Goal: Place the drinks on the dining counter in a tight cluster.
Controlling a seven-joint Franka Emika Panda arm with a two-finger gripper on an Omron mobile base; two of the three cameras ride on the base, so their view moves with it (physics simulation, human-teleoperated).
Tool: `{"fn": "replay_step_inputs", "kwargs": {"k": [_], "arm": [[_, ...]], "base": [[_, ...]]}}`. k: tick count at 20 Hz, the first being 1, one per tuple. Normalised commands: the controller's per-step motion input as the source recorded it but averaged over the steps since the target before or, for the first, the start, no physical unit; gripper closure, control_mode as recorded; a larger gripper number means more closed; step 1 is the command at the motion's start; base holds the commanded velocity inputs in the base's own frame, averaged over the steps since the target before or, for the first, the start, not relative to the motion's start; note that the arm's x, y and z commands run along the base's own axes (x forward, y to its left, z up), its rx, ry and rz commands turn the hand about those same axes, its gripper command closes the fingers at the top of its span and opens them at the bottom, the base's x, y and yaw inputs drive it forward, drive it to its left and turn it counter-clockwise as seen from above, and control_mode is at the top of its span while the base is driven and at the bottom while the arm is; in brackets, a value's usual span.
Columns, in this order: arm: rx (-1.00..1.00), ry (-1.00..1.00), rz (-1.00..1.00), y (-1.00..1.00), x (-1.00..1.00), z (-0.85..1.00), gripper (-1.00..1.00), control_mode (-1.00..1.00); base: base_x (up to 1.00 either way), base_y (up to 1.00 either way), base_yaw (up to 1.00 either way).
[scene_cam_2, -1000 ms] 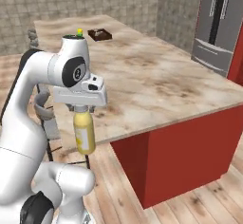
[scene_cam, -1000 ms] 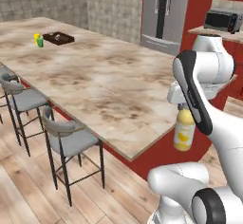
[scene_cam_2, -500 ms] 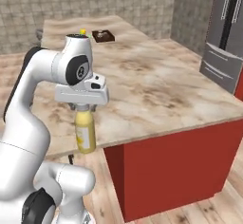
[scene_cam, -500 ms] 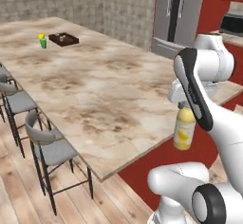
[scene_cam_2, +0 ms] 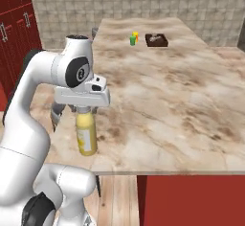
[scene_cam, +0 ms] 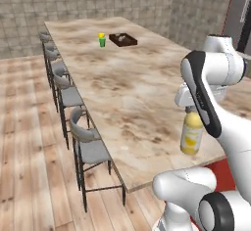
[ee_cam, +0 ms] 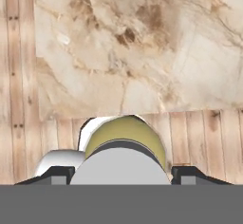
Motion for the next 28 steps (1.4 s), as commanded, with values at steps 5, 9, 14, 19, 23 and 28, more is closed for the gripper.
{"fn": "replay_step_inputs", "kwargs": {"k": [5, 9, 14, 19, 23, 28], "arm": [[0.00, 0.00, 0.00, 0.00, 0.00, 0.00, 1.00, 1.00], [0.00, 0.00, 0.00, 0.00, 0.00, 0.00, 1.00, 1.00], [0.00, 0.00, 0.00, 0.00, 0.00, 0.00, 1.00, 1.00], [0.00, 0.00, 0.00, 0.00, 0.00, 0.00, 1.00, 1.00], [0.00, 0.00, 0.01, 0.00, 0.14, 0.00, 1.00, -1.00], [0.00, 0.01, 0.07, 0.00, 0.76, 0.00, 1.00, -1.00]], "base": [[0.75, -0.31, 0.40], [0.09, -0.07, 0.08], [0.00, 0.00, 0.00], [0.21, 0.00, 0.04], [0.38, 0.00, 0.03], [0.00, 0.00, 0.00]]}}
